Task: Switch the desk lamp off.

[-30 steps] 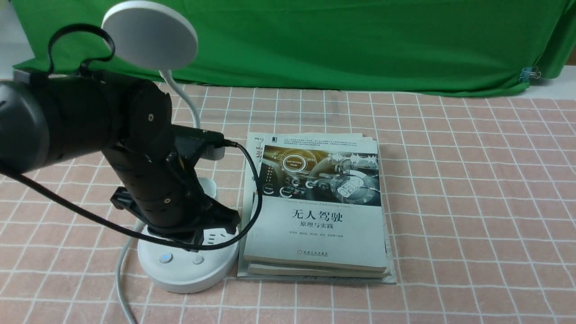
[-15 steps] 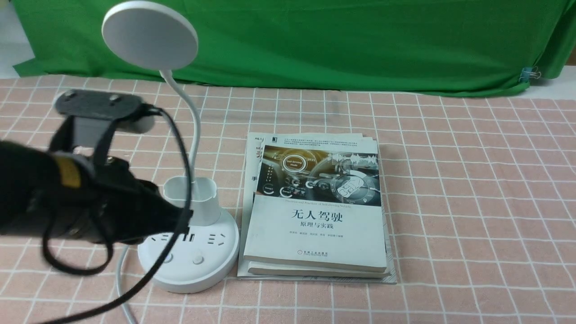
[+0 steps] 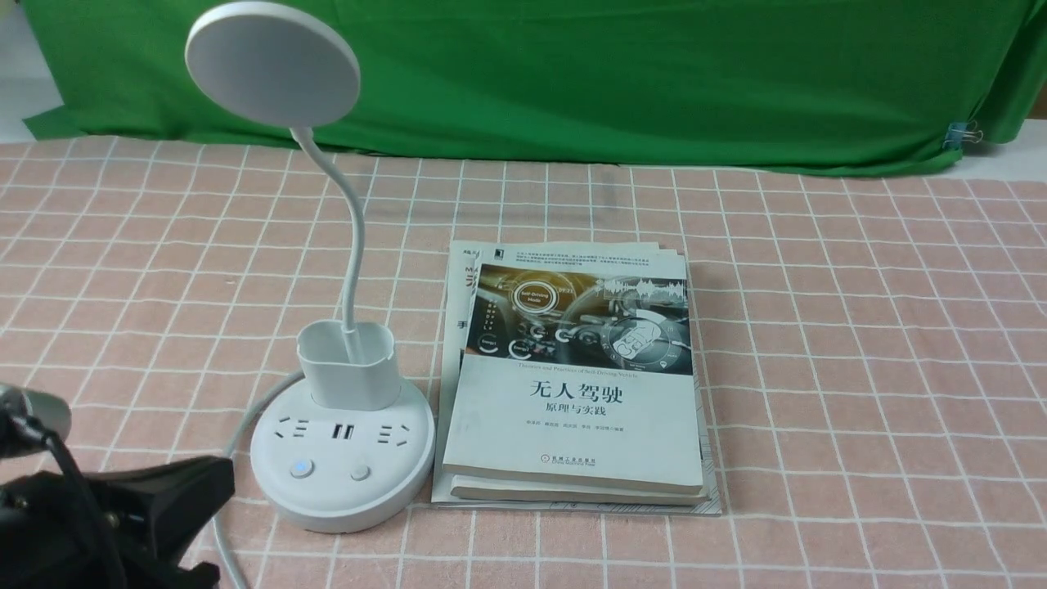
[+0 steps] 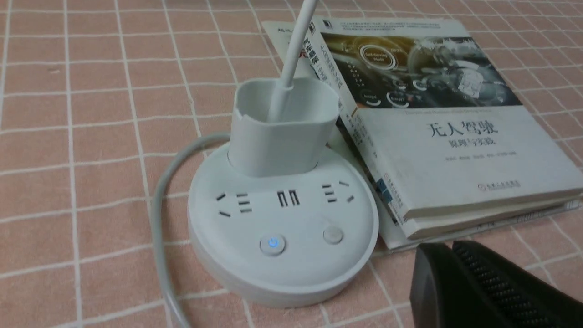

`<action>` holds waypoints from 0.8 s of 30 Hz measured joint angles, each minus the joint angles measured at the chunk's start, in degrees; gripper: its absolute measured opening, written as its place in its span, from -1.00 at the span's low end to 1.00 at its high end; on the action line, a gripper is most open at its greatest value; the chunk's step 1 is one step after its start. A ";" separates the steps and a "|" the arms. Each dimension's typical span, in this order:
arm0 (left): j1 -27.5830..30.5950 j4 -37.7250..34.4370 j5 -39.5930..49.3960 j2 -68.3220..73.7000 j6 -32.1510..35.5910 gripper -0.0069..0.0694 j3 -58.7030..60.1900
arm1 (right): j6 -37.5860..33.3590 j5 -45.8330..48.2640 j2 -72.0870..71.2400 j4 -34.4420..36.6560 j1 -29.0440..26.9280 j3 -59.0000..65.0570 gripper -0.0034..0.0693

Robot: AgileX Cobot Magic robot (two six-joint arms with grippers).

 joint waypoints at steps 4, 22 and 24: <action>0.00 0.00 -0.07 -0.27 0.36 -0.81 2.63 | 0.00 0.00 0.00 0.00 0.00 0.00 -0.25; 9.67 2.76 -12.78 -14.92 2.99 -0.81 12.09 | 0.00 0.00 0.00 0.00 0.00 0.00 -0.25; 13.95 2.59 -13.16 -19.71 2.50 -0.81 14.76 | 0.00 0.00 0.00 0.00 0.00 0.00 -0.25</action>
